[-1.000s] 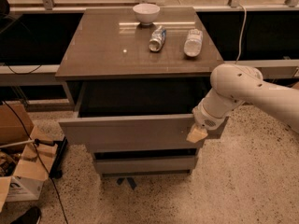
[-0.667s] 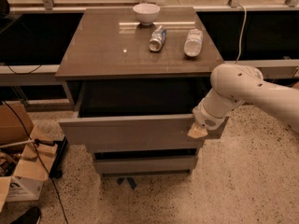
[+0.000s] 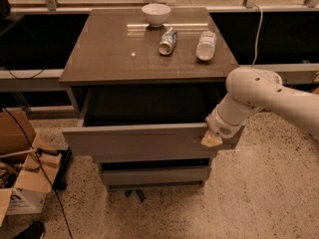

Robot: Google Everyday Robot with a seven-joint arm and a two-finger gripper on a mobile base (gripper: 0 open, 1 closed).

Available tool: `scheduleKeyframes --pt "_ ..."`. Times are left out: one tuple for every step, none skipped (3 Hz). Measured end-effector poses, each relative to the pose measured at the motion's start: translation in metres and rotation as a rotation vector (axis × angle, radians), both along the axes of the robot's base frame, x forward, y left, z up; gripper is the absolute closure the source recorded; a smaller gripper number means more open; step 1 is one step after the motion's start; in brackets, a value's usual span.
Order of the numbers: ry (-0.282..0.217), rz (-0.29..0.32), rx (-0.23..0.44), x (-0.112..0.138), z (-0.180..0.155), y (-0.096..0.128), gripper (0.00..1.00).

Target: Open top drawer

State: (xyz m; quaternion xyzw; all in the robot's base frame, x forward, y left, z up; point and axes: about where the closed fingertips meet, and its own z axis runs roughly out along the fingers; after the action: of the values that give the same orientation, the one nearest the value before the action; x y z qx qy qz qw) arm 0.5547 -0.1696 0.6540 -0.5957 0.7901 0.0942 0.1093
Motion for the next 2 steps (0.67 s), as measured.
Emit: scheduleKeyframes --pt "0.000 0.000 0.000 0.0000 0.0024 0.0000 0.74" --pt "0.000 0.000 0.000 0.0000 0.0024 0.0000 0.50"
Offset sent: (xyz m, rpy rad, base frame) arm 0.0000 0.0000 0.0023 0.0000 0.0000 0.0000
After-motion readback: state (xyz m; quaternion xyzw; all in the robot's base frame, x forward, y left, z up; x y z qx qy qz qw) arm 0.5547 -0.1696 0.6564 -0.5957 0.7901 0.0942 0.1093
